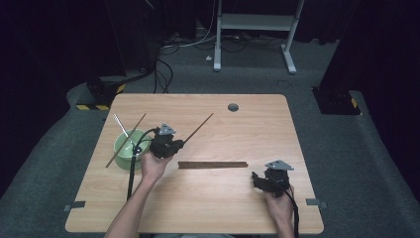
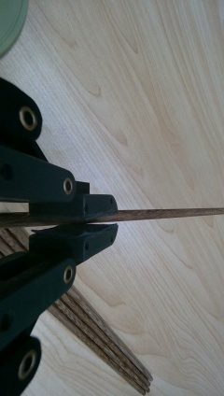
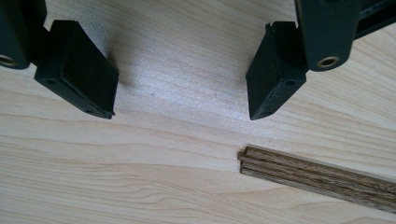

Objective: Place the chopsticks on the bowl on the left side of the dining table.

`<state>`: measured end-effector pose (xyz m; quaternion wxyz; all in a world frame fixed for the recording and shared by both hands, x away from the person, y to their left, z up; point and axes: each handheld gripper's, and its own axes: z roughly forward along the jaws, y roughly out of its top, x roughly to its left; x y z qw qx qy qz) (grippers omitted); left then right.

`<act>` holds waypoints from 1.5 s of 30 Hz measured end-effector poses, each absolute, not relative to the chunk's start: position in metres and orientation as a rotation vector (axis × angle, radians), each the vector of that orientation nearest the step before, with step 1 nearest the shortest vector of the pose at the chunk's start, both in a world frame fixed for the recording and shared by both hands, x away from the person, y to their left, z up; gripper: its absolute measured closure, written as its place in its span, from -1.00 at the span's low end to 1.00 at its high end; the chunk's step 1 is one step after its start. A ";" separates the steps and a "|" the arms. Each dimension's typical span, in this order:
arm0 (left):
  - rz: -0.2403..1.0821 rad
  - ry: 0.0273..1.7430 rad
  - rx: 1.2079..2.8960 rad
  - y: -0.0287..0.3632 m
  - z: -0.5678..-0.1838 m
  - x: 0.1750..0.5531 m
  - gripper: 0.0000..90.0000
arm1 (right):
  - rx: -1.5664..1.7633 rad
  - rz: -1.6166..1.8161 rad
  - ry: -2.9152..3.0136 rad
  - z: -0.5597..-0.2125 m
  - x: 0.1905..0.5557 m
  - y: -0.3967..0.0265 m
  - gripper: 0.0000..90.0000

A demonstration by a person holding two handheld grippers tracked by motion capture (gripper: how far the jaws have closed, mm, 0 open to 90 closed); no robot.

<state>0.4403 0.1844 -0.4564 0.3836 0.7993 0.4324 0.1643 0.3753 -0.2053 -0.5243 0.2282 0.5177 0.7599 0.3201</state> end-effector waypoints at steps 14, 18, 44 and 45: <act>0.418 1.113 2.010 0.196 -0.445 0.433 0.87 | 1.426 0.882 2.094 -0.524 0.375 -0.205 -0.45; 0.425 1.110 2.001 0.201 -0.441 0.431 0.87 | 1.426 0.882 2.092 -0.524 0.375 -0.205 -0.45; 0.460 1.116 1.960 0.223 -0.428 0.415 0.87 | 1.425 0.881 2.093 -0.524 0.375 -0.205 -0.45; 0.462 1.117 1.959 0.223 -0.428 0.414 0.86 | 1.426 0.882 2.093 -0.524 0.375 -0.205 -0.45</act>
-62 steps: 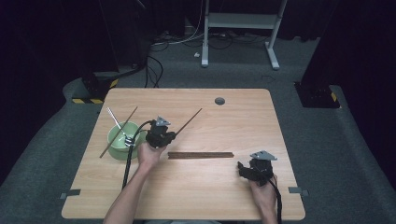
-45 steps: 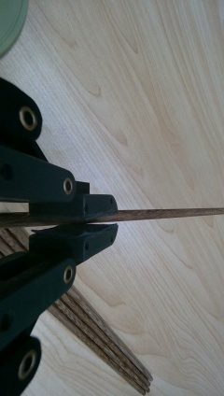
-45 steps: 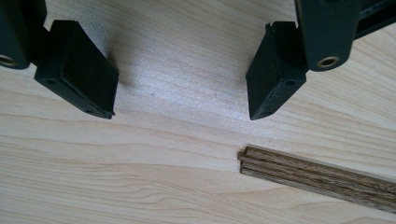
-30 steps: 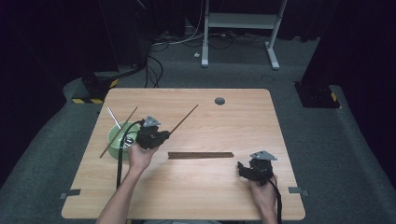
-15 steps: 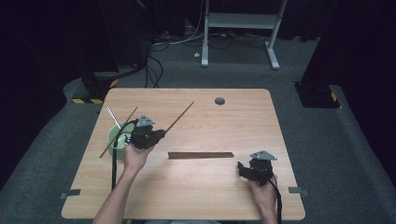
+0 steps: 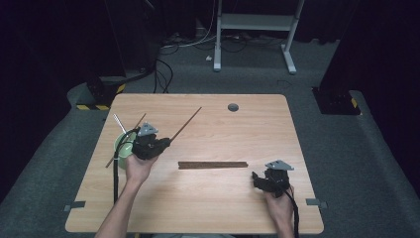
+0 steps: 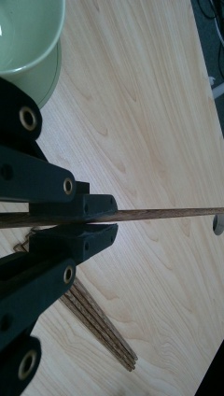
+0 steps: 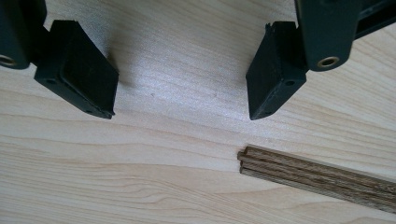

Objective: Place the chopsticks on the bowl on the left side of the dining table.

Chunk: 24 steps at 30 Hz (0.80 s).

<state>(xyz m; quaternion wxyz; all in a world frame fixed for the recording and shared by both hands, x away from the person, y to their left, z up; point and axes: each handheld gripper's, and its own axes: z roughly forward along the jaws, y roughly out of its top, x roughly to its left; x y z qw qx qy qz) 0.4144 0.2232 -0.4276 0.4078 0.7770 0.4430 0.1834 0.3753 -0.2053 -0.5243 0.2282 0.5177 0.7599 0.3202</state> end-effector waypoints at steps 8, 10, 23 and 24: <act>0.473 1.125 1.940 0.229 -0.426 0.409 0.86 | 1.426 0.882 2.093 -0.524 0.375 -0.205 -0.45; 0.477 1.127 1.938 0.231 -0.426 0.409 0.86 | 1.426 0.882 2.093 -0.524 0.375 -0.205 -0.45; 0.520 1.146 1.942 0.245 -0.418 0.402 0.86 | 1.426 0.882 2.093 -0.524 0.375 -0.205 -0.45; 0.522 1.153 1.940 0.247 -0.418 0.401 0.86 | 1.426 0.882 2.093 -0.524 0.375 -0.205 -0.45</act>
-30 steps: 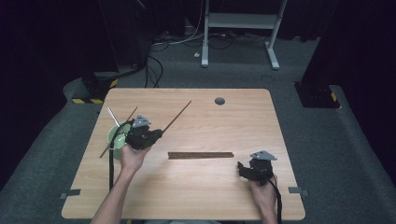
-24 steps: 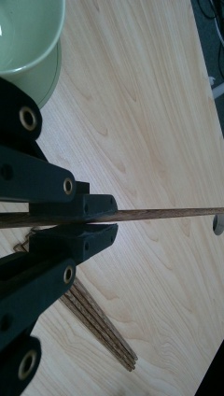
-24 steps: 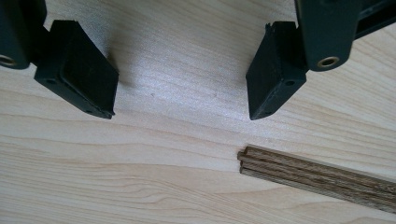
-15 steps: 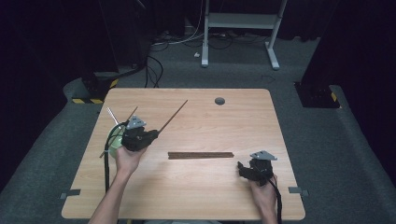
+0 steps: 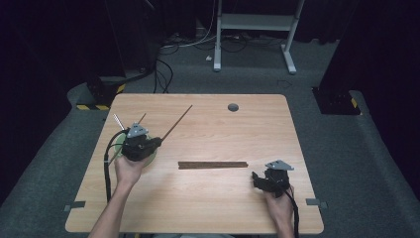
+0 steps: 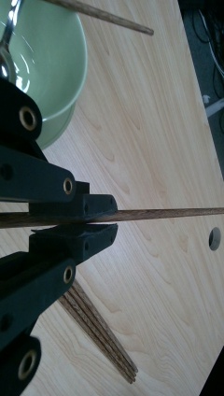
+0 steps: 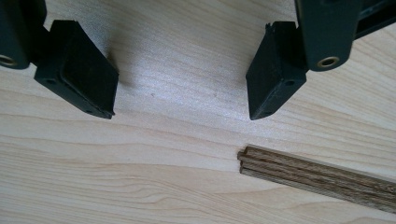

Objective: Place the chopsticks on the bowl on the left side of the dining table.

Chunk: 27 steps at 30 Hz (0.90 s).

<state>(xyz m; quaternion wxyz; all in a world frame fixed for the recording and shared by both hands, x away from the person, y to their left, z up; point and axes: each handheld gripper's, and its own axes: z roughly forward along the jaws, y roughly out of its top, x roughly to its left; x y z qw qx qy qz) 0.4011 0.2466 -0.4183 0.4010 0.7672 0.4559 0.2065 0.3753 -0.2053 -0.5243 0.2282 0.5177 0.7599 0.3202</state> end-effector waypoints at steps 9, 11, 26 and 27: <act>0.534 1.195 1.929 0.261 -0.419 0.394 0.87 | 1.425 0.882 2.093 -0.524 0.375 -0.205 -0.45; 0.544 1.202 1.937 0.263 -0.420 0.393 0.86 | 1.426 0.882 2.093 -0.524 0.375 -0.205 -0.45; 0.533 1.256 1.898 0.282 -0.423 0.385 0.86 | 1.425 0.882 2.093 -0.524 0.375 -0.205 -0.45; 0.536 1.257 1.895 0.283 -0.423 0.385 0.86 | 1.426 0.882 2.093 -0.524 0.375 -0.205 -0.45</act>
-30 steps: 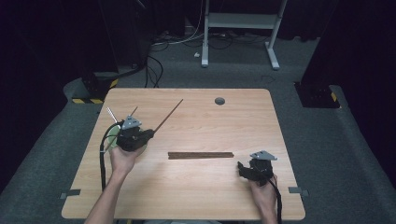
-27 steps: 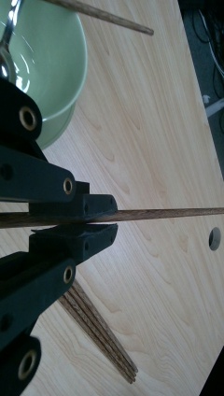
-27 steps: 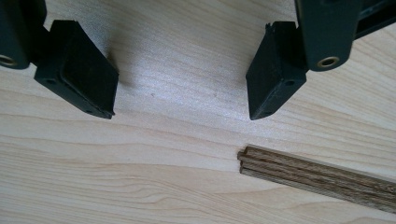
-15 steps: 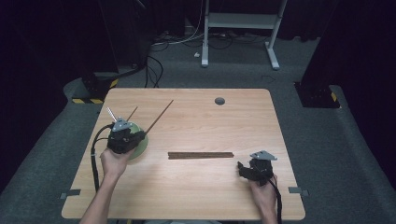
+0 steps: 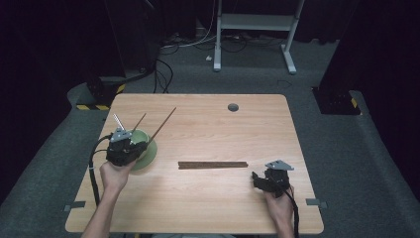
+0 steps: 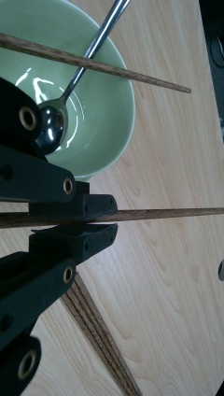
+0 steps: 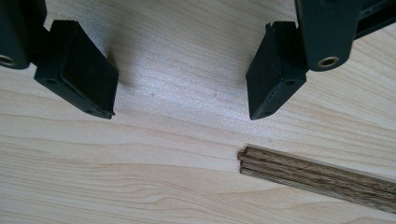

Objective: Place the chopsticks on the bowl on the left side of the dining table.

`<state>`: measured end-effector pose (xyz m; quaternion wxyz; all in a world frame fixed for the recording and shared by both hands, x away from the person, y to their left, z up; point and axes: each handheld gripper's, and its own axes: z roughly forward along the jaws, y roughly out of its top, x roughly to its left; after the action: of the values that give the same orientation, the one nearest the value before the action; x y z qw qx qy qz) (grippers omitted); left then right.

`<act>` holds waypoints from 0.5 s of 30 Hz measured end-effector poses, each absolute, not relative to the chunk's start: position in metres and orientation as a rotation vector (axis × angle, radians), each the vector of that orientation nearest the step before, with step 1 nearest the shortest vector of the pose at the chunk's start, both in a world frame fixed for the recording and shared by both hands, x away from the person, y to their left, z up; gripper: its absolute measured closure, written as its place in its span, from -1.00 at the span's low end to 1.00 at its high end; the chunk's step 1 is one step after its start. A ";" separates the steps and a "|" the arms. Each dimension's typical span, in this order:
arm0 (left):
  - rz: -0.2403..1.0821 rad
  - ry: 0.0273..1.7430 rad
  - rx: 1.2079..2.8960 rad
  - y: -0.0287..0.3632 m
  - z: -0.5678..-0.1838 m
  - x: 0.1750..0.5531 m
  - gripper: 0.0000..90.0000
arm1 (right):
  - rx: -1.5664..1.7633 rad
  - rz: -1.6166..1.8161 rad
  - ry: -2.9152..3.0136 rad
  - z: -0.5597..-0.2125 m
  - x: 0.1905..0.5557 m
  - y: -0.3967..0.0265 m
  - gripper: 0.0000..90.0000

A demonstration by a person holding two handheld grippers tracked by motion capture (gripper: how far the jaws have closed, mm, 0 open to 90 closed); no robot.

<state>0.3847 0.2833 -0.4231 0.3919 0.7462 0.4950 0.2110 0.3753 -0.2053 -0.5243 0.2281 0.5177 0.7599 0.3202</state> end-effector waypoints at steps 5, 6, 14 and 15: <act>0.549 1.269 1.895 0.287 -0.424 0.383 0.86 | 1.426 0.882 2.093 -0.524 0.375 -0.205 -0.45; 0.553 1.273 1.894 0.288 -0.424 0.383 0.86 | 1.426 0.882 2.094 -0.524 0.375 -0.205 -0.45; 0.605 1.320 1.904 0.299 -0.428 0.383 0.86 | 1.426 0.882 2.093 -0.524 0.375 -0.205 -0.45; 0.606 1.325 1.901 0.300 -0.429 0.383 0.86 | 1.425 0.882 2.093 -0.524 0.375 -0.205 -0.45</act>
<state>0.3827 0.2998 -0.4287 0.3644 0.7391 0.5151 0.2357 0.3753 -0.2053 -0.5243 0.2281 0.5175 0.7600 0.3202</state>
